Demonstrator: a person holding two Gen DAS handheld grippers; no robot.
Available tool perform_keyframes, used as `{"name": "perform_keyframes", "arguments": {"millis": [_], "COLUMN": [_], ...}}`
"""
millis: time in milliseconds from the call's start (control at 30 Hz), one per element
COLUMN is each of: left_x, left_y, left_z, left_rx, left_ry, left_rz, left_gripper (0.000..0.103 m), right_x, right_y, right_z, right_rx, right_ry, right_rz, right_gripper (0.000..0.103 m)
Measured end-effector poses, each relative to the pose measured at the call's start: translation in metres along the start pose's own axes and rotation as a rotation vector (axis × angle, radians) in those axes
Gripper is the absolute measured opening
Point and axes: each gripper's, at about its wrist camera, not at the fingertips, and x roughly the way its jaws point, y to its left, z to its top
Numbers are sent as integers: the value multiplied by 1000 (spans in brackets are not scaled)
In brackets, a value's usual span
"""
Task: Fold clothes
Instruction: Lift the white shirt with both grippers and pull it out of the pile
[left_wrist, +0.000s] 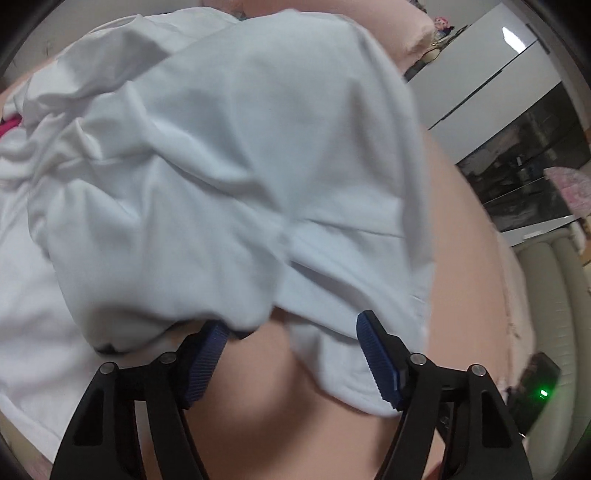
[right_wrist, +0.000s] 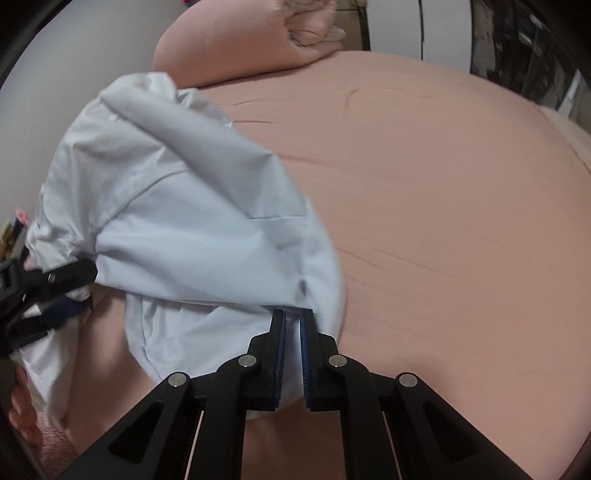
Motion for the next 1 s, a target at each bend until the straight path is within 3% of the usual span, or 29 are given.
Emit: {"name": "perform_keyframes", "arguments": {"millis": [133,300,333,367,400,433,500,533,800,1000], "left_x": [29,54,46,43,47,51,50,46,26,38], "left_y": [-52,-43,-41,-42,-48,-53,-58,-60,-101,-149], "left_z": [-10,-3,2,7,9,11,14,14,0,-48], "left_rx": [122,100,120,148,176,201,228,240,371,467], "left_ry": [8,52,31,18,32,46,58,57,74,144], "left_rz": [9,45,41,41,43,41,26,19,-26,-90], "left_gripper": [70,68,61,31,12,10,7,7,7,7], "right_x": [-6,1,7,14,14,13,12,7,-48,-102], "right_y": [-4,3,6,13,22,31,39,36,9,-40], "right_z": [-1,-4,-7,-12,-13,-15,-15,-14,-24,-46], "right_rx": [41,22,7,-18,-79,-141,-174,-150,-132,-81], "right_ry": [50,130,146,154,125,96,96,90,-6,-40], "right_rz": [95,97,93,92,82,72,57,90,19,-17], "right_gripper": [6,13,20,29,29,28,17,3,3,3]}}
